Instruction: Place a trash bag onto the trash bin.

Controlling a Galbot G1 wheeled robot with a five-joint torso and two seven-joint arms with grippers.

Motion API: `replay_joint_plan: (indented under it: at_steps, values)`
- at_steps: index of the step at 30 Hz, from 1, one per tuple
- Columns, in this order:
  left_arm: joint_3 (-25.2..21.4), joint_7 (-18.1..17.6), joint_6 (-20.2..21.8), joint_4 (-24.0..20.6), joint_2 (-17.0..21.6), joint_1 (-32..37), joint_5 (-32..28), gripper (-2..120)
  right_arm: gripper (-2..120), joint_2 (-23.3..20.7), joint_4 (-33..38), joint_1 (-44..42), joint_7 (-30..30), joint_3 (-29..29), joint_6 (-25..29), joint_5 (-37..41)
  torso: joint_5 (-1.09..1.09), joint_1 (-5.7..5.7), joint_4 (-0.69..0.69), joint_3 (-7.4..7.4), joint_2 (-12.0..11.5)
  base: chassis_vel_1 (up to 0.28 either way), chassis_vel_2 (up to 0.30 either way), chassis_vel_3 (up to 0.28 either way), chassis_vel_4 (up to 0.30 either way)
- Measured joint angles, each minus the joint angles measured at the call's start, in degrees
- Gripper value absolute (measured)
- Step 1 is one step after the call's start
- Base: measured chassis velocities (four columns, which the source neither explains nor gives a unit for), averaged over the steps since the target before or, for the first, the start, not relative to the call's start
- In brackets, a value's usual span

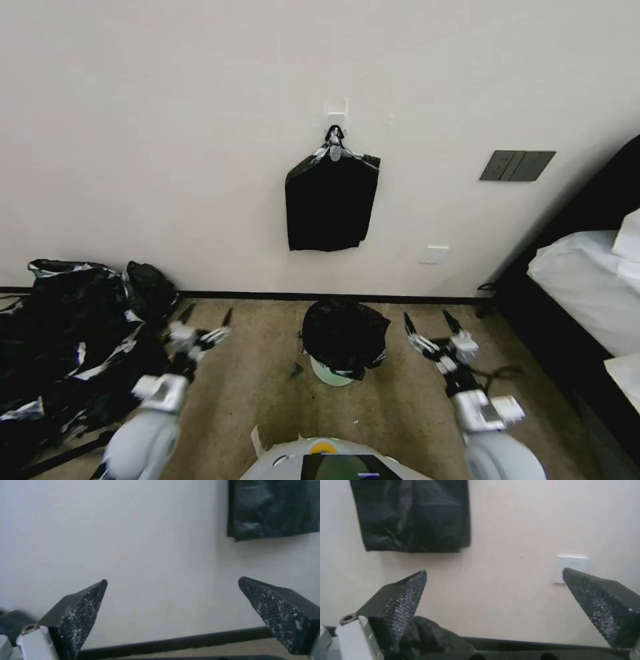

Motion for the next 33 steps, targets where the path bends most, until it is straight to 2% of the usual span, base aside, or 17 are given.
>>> replay_joint_plan:
  at_steps: [2, 8, 11, 12, 15, 33]
  values:
    - [-2.3, 0.4, -2.2, -2.5, -2.0, 6.4, -0.2, 100, 100, 2.5, 0.9, -3.8, -0.1, 0.5, 2.9, -0.6, -0.01, 0.00, 0.00, 0.00, 0.0, 0.000, 0.000, 0.000, 0.000]
    - [-0.9, -1.0, -4.4, -6.7, -6.1, 13.3, 1.1, 100, 100, 5.6, 0.5, -6.8, 0.3, 0.3, 6.7, -2.3, 0.03, 0.00, 0.00, -0.01, 0.0, 0.000, 0.000, 0.000, 0.000]
    - [0.9, -1.5, -3.9, -7.5, -7.6, 13.0, 3.0, 100, 100, 6.2, 0.5, -6.7, 0.4, -0.2, 6.9, -2.3, 0.02, 0.00, -0.02, 0.00, 0.0, 0.000, 0.000, 0.000, 0.000]
    - [3.1, -2.3, -3.2, -8.2, -9.0, 12.3, 5.2, 100, 100, 6.6, 0.5, -6.2, 0.5, -0.8, 6.9, -2.6, 0.00, 0.00, -0.01, 0.00, 0.0, 0.000, 0.000, 0.000, 0.000]
    - [6.7, -3.7, -1.2, -10.3, -9.9, 12.4, 7.0, 100, 100, 7.1, 1.1, -5.9, 0.6, -1.6, 6.5, -2.7, 0.02, 0.00, -0.01, 0.00, 0.0, 0.000, 0.000, 0.000, 0.000]
    - [7.4, -4.3, -0.5, -10.5, -9.8, 12.2, 7.2, 100, 100, 7.0, 1.3, -5.7, 0.8, -1.8, 6.0, -2.7, 0.02, 0.01, -0.01, 0.00, 0.0, 0.000, 0.000, 0.000, 0.000]
